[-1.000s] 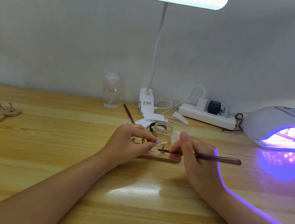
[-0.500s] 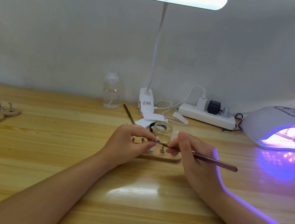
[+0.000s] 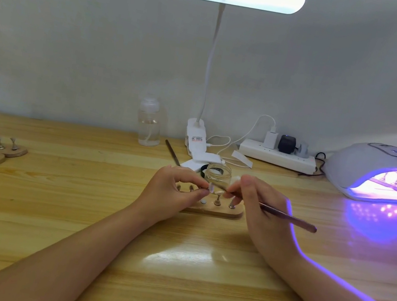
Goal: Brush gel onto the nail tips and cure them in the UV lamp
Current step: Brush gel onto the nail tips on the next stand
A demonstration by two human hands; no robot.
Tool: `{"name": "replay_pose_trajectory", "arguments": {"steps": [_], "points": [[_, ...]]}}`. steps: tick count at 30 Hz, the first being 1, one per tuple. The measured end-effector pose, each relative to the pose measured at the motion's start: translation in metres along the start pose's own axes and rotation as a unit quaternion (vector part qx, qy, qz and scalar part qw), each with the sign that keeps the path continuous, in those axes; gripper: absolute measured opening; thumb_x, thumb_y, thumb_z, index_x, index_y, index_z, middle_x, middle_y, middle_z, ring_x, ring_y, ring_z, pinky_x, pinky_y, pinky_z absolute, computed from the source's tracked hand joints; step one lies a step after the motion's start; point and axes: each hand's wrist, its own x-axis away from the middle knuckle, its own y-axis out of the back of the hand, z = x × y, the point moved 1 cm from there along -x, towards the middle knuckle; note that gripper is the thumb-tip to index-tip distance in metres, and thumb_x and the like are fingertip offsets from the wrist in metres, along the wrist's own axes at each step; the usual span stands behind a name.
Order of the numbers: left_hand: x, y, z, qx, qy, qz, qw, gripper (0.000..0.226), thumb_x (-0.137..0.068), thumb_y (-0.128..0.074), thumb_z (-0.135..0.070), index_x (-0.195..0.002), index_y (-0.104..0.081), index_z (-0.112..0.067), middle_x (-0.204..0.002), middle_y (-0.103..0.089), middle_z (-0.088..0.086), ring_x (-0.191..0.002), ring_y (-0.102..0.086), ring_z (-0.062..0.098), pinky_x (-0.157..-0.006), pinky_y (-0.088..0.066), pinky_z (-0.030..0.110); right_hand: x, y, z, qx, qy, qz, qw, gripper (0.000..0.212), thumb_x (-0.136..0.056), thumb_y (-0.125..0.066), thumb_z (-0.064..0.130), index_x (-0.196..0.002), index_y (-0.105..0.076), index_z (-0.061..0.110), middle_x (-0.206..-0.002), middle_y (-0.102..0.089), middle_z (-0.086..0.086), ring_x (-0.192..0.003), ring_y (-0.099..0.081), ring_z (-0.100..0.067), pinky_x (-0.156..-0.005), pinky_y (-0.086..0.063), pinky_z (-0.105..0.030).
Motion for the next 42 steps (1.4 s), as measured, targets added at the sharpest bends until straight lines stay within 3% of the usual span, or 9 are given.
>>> {"name": "replay_pose_trajectory", "arguments": {"steps": [5,10,17,20,24,29,32,35,42], "points": [[-0.0004,0.0011,0.0018,0.011,-0.003,-0.002,1.000,0.021,-0.072,-0.074,-0.006,-0.074,-0.071,-0.028,-0.076,-0.069,-0.010,-0.078,-0.063,0.012,-0.075,-0.050,0.037,0.0034,-0.0004,0.0003,-0.059,-0.026,-0.009,0.998,0.041,-0.091,-0.045,0.037,-0.061,-0.064,0.017,-0.053,-0.063,0.004,-0.049,-0.059,-0.003,-0.053,-0.046,-0.013],[-0.0014,0.0030,0.0031,0.032,0.015,-0.030,0.999,0.022,-0.071,-0.075,-0.006,-0.068,-0.068,-0.027,-0.073,-0.067,-0.014,-0.080,-0.062,0.001,-0.075,-0.047,0.016,-0.0004,0.0015,-0.0007,0.002,0.011,-0.026,1.000,0.028,-0.090,-0.041,0.029,-0.071,-0.062,0.025,-0.061,-0.064,0.006,-0.058,-0.059,-0.004,-0.057,-0.046,-0.015],[-0.0003,0.0014,-0.0016,0.047,0.045,-0.040,0.997,0.020,-0.072,-0.074,-0.007,-0.064,-0.065,-0.022,-0.071,-0.065,-0.009,-0.071,-0.058,-0.004,-0.059,-0.042,0.005,0.0003,0.0002,-0.0001,0.072,0.044,0.012,0.996,0.033,-0.088,-0.036,0.043,-0.075,-0.062,0.028,-0.066,-0.061,0.019,-0.068,-0.060,-0.001,-0.061,-0.043,-0.011],[-0.0004,0.0012,-0.0019,0.053,0.041,-0.037,0.997,0.020,-0.071,-0.074,-0.005,-0.064,-0.065,-0.021,-0.070,-0.064,-0.009,-0.067,-0.057,-0.004,-0.059,-0.043,0.005,0.0028,-0.0025,-0.0002,0.069,0.059,0.048,0.995,0.033,-0.090,-0.037,0.041,-0.076,-0.063,0.027,-0.067,-0.062,0.016,-0.066,-0.060,0.002,-0.061,-0.043,-0.009],[-0.0002,0.0008,-0.0008,0.062,0.038,-0.038,0.997,0.020,-0.072,-0.074,-0.005,-0.063,-0.065,-0.020,-0.067,-0.063,-0.011,-0.066,-0.058,-0.004,-0.058,-0.043,0.005,0.0041,-0.0016,-0.0008,0.068,0.057,0.031,0.996,0.035,-0.090,-0.035,0.041,-0.070,-0.061,0.029,-0.064,-0.063,0.012,-0.064,-0.061,-0.003,-0.060,-0.048,-0.021],[-0.0007,0.0012,0.0021,0.053,0.031,-0.038,0.997,0.024,-0.071,-0.075,-0.003,-0.062,-0.065,-0.024,-0.063,-0.064,-0.015,-0.068,-0.059,-0.004,-0.057,-0.044,0.007,0.0014,-0.0013,-0.0024,0.080,0.041,0.026,0.996,0.034,-0.091,-0.036,0.046,-0.076,-0.062,0.030,-0.067,-0.063,0.016,-0.067,-0.060,-0.002,-0.061,-0.046,-0.015],[-0.0004,0.0005,0.0027,0.050,0.042,-0.034,0.997,0.025,-0.071,-0.075,-0.006,-0.061,-0.064,-0.027,-0.064,-0.064,-0.020,-0.067,-0.058,-0.004,-0.056,-0.052,0.026,0.0025,-0.0013,-0.0023,0.040,0.015,0.006,0.999,0.037,-0.093,-0.041,0.050,-0.070,-0.063,0.030,-0.064,-0.066,0.009,-0.062,-0.062,-0.005,-0.061,-0.050,-0.024],[-0.0001,0.0006,0.0033,0.048,0.056,-0.038,0.997,0.022,-0.071,-0.076,-0.008,-0.061,-0.065,-0.025,-0.063,-0.063,-0.016,-0.068,-0.058,0.000,-0.064,-0.052,0.047,0.0004,0.0003,-0.0002,0.068,0.025,-0.001,0.997,0.030,-0.089,-0.037,0.048,-0.073,-0.060,0.035,-0.069,-0.063,0.022,-0.067,-0.060,0.001,-0.061,-0.041,-0.008],[0.0000,0.0003,0.0012,0.053,0.059,-0.033,0.996,0.024,-0.071,-0.075,-0.006,-0.061,-0.065,-0.026,-0.064,-0.064,-0.019,-0.066,-0.058,-0.002,-0.062,-0.052,0.042,0.0024,-0.0008,-0.0002,0.032,0.024,0.004,0.999,0.029,-0.090,-0.049,0.047,-0.070,-0.064,0.030,-0.068,-0.067,0.011,-0.064,-0.063,-0.002,-0.061,-0.047,-0.014]]}}
